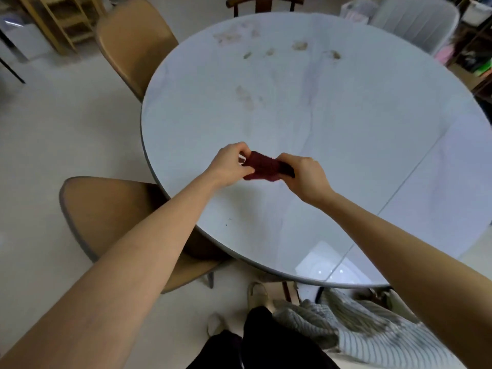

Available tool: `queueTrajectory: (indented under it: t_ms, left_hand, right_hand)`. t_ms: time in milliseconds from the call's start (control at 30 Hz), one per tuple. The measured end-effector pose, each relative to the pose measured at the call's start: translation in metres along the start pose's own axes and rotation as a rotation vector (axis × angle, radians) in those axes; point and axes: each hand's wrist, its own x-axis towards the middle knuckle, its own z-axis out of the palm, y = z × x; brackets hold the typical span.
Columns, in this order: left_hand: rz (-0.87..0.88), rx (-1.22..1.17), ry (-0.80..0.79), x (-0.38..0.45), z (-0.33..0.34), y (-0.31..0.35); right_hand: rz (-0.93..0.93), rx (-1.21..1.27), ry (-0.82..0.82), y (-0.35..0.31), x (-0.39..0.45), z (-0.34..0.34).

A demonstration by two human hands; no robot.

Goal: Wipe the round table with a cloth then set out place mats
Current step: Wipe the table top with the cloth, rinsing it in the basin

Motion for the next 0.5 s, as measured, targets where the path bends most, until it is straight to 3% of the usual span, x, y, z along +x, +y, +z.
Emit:
queueTrajectory:
  t_ms: [67,200,500]
  left_hand:
    - [0.014,0.122,-0.014,0.01,0.014,-0.002]
    - [-0.071,0.407,-0.167,0.011,0.045,-0.034]
    - [-0.127,0.613,-0.282,0.022,0.085,-0.079]
  right_hand:
    - [-0.084,-0.164,-0.007,0.011,-0.012,0.002]
    - [-0.081,-0.391,-0.411,0.041,-0.039,0.027]
    - [0.106,-0.281,-0.288,0.062,-0.048,0.147]
